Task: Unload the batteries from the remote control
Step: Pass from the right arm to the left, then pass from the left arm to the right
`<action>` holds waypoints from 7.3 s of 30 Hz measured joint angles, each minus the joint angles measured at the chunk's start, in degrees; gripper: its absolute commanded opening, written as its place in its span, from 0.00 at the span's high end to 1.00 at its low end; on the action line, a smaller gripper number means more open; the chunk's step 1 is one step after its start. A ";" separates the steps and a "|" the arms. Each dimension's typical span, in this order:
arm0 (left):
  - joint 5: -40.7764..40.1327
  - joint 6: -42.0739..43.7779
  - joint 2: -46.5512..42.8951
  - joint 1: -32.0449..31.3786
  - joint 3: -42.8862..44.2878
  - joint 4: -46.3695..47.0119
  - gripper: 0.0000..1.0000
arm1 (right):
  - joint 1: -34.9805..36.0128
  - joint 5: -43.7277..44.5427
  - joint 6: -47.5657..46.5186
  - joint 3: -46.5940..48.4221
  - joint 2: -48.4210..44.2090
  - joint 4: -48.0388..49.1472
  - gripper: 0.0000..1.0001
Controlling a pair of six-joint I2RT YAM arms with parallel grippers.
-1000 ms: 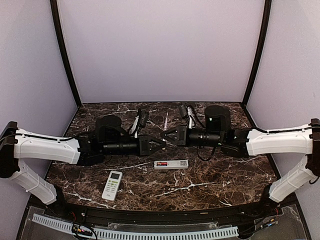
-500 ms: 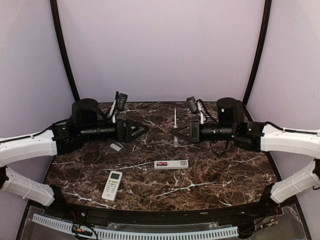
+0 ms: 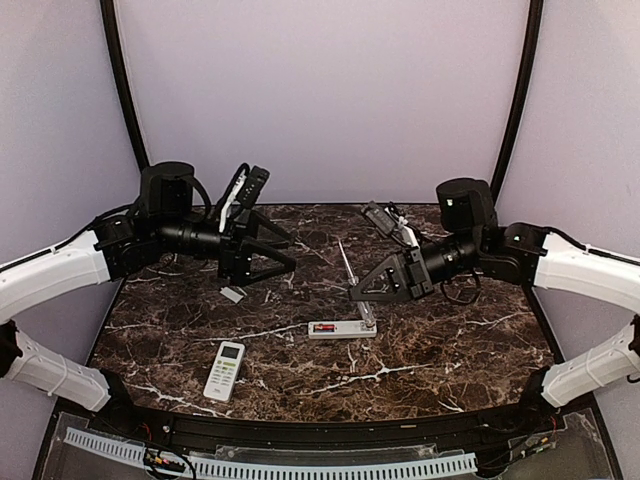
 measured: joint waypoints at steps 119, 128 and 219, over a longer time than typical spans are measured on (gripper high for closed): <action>13.38 -26.18 2.71 6.38 -12.07 35.65 1.00 | 8.50 28.92 10.54 -9.11 6.71 45.38 0.67; 13.38 -26.10 2.71 6.69 -12.07 35.63 1.00 | 8.50 28.65 10.64 -9.11 7.10 45.38 0.74; 8.07 -29.14 0.02 7.61 -15.47 40.24 1.00 | 8.55 31.12 14.53 -11.08 9.42 53.83 0.75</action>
